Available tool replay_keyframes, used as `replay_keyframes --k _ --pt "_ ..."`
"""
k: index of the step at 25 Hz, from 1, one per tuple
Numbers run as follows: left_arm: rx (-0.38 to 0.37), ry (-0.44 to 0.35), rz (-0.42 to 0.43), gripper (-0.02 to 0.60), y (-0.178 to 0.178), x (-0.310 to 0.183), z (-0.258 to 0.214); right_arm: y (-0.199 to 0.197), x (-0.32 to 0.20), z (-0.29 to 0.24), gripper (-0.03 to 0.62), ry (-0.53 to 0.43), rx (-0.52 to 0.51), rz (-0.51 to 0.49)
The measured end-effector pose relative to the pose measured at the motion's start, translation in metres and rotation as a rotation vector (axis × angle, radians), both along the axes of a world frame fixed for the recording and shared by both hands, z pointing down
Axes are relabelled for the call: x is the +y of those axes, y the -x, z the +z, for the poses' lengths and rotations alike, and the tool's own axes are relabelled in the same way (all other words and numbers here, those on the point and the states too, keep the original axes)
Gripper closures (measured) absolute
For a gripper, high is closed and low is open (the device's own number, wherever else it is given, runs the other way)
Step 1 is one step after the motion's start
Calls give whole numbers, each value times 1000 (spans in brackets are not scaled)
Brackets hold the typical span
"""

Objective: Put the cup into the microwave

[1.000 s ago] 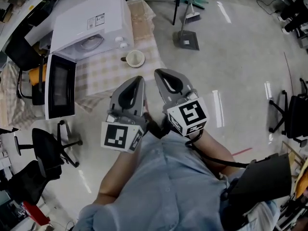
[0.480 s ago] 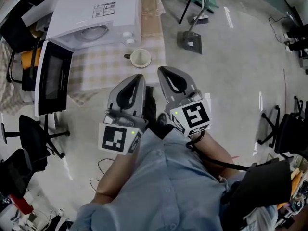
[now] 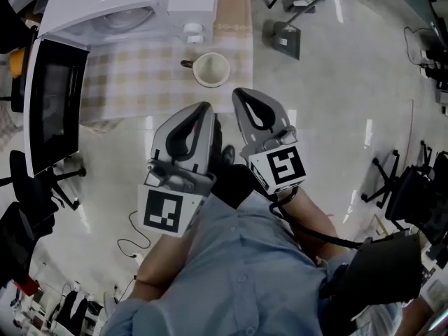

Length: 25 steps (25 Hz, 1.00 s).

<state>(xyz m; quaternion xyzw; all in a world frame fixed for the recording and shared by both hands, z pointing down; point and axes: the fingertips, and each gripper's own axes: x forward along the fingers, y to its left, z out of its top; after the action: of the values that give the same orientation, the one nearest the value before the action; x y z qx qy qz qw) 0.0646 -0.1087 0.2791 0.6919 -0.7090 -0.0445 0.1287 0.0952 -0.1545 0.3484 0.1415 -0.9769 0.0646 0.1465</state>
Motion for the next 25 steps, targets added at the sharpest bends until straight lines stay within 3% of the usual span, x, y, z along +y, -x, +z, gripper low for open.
replay_keyframes --k 4,6,14,18,25 --pt "42 5 -8 577 7 -7 19 9 -5 24 590 11 26 -20" --pt "65 12 -9 577 9 -10 30 14 -6 37 560 22 37 -41" --pt "116 60 -51 577 30 -21 67 36 -7 91 213 87 109 -144" --pt "127 81 -79 577 44 -24 76 51 -11 116 99 86 165 -204" --pt "141 119 -127 577 67 -22 90 76 -23 148 60 76 231 -225"
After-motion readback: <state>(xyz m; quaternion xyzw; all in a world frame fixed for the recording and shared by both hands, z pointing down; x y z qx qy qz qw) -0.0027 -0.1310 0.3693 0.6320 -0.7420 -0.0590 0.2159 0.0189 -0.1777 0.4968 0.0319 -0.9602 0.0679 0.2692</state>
